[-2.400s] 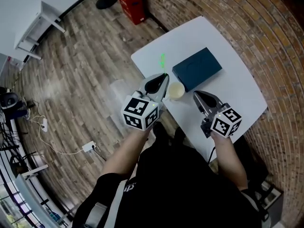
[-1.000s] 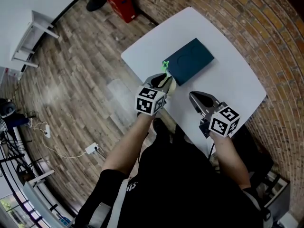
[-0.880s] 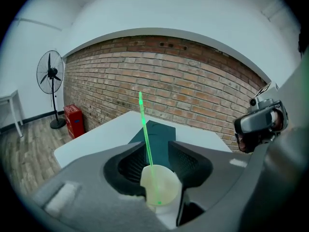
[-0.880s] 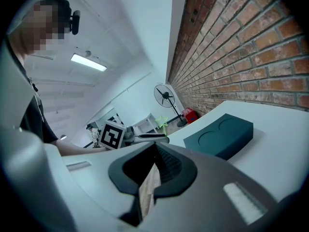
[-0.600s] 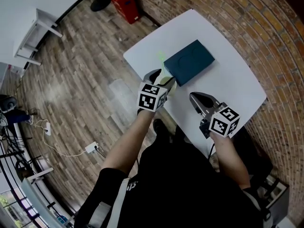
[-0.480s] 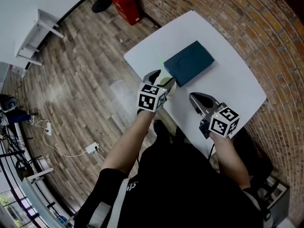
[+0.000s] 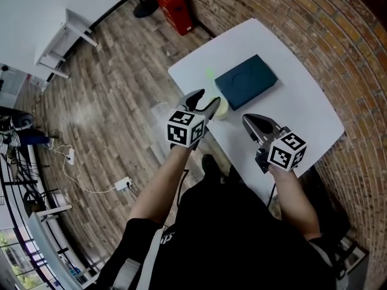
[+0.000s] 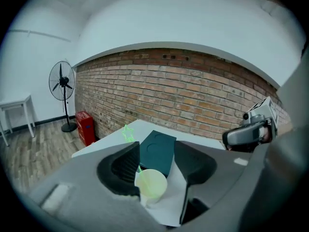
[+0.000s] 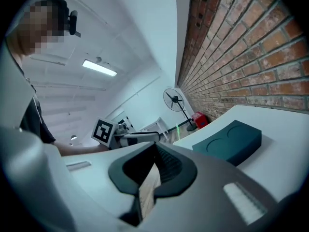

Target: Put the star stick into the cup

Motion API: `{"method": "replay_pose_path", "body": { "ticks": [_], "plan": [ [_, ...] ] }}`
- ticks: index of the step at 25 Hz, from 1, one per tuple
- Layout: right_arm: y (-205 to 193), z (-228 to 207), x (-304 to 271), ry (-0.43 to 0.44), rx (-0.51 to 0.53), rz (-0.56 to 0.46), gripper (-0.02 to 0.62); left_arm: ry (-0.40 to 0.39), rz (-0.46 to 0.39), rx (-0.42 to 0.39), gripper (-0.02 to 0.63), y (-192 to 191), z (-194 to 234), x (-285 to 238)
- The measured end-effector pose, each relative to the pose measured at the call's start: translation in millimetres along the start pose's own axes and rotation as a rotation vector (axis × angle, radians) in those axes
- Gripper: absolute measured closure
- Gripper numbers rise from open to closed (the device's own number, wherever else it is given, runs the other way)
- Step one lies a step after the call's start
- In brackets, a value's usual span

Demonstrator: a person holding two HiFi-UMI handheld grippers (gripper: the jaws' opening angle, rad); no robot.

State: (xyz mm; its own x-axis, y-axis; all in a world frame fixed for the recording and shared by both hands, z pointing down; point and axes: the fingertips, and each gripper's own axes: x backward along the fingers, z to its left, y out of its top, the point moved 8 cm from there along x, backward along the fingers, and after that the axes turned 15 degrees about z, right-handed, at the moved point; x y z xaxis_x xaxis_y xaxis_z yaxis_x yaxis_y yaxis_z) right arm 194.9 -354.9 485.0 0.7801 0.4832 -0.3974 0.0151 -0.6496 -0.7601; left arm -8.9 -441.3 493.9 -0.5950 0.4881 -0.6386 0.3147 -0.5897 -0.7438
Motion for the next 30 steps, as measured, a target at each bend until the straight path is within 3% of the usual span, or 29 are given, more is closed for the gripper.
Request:
{"method": "replay_pose_path", "body": {
  "ticks": [3, 6, 8, 12, 16, 20, 24, 30],
  "plan": [
    [6.3, 4.4, 1.0, 0.027, 0.026, -0.012, 0.595, 0.005, 0.019, -0.037, 0.501, 0.2, -7.5, 19.4],
    [18.9, 5.8, 0.3, 0.023, 0.074, -0.026, 0.595, 0.079, 0.007, -0.121, 0.568, 6.4, -11.2, 40.5],
    [28.4, 7.0, -1.5, 0.018, 0.096, -0.041, 0.595, 0.118, -0.019, -0.134, 0.597, 10.8, -8.1, 55.0],
    [51.8, 9.8, -6.3, -0.051, 0.143, -0.06, 0.594, 0.119, -0.079, -0.165, 0.598, 26.2, 0.6, 81.3],
    [83.4, 20.5, -20.1, -0.113, 0.258, -0.028, 0.594, 0.085, -0.099, -0.203, 0.598, 42.0, 17.3, 107.4],
    [115.0, 35.0, -30.8, -0.185, 0.344, -0.058, 0.595, 0.122, -0.112, -0.224, 0.598, 57.7, 39.7, 134.8],
    [144.3, 53.3, -34.7, -0.235, 0.368, -0.14, 0.595, 0.154, -0.21, -0.171, 0.598, 69.0, 64.9, 162.0],
    [155.0, 76.9, -32.9, -0.269, 0.465, -0.139, 0.596, 0.179, -0.347, -0.067, 0.598, 61.6, 86.6, 200.6]
  ]
}}
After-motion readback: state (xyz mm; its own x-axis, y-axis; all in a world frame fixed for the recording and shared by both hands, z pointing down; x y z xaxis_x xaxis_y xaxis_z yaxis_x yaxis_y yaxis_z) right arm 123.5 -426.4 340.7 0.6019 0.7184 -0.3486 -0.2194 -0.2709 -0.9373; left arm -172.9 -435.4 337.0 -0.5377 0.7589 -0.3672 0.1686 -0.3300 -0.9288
